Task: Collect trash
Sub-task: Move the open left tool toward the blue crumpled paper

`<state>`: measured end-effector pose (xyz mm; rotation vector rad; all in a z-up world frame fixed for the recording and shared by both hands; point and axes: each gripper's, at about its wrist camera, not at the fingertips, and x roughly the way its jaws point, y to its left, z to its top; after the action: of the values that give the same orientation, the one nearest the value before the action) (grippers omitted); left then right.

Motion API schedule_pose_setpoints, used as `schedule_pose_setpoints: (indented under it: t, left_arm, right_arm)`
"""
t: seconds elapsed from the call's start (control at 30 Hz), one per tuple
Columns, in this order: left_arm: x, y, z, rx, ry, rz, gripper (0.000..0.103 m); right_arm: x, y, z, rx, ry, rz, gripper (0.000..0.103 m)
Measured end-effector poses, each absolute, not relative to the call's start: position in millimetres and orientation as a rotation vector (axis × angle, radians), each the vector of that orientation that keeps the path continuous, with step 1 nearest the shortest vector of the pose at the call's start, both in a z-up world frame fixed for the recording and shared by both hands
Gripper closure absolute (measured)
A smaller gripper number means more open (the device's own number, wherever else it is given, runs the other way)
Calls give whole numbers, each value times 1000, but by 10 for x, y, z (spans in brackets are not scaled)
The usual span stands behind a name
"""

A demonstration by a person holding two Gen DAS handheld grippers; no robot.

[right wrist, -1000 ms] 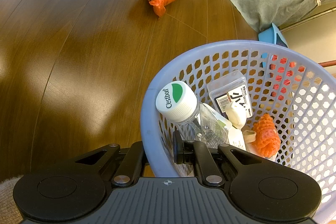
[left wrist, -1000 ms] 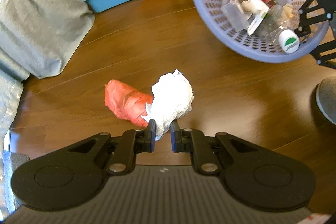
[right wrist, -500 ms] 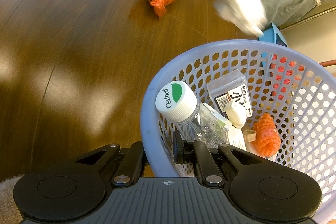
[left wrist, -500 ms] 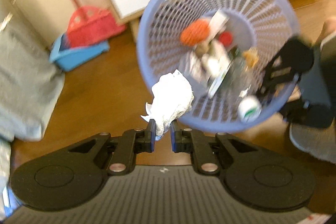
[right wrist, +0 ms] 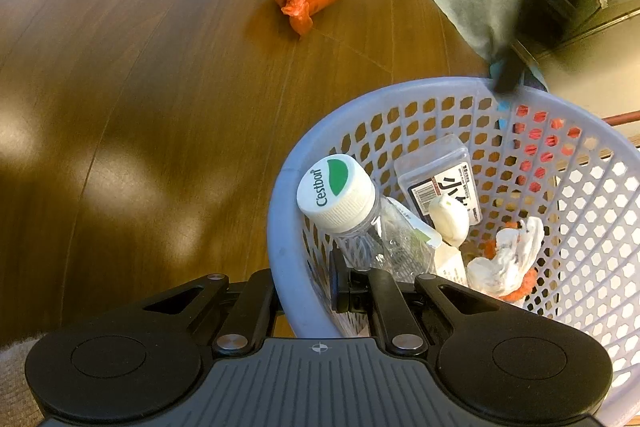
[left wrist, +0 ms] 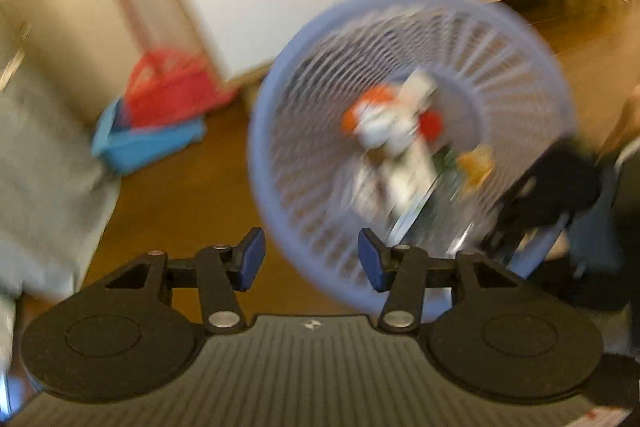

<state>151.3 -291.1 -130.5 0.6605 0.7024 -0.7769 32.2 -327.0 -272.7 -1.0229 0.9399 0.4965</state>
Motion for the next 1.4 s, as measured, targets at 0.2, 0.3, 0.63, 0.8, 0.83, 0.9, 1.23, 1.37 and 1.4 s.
schedule_pose_setpoints:
  t: [0.2,0.3,0.63,0.8,0.83,0.9,1.23,1.37,1.4]
  left_arm:
    - [1511,-2114,-1570,620,859,-561,57]
    - [1540,-1668,-1639,540,944,-428,57]
    - [1500,-341,-1916,483,1073,-115,52]
    - [1469,-109,-2011,448,1102,-76,46]
    - [1486,-89,-2040,445,1106,-77,46]
    - [1510,-78,-2097,447,1114,-74,46]
    - [1546,-20,-2194,456,1109,-74,43]
    - [1590,14,-2229,467,1108,-65,40]
    - [1604,22,-2236,467,1108,-63,40]
  right_arm:
    - [344,-3261,-2745,-1020,942,493,98]
    - [352,-3245,-2758,-1027,942,492,98]
    - [253,-3298,-2721,-1044,948,492,98]
    - [255,-3289,-2728,-1056,952,492,98]
    - [259,-3290,-2727,-1055,954,491,98]
    - [266,-3292,-2721,-1055,956,489,98]
    - [264,-3282,-2708,-1063,963,490,98]
    - [280,-3284,-2707,-1062,964,490,98]
    - [277,-3283,-2709,-1063,964,490,98]
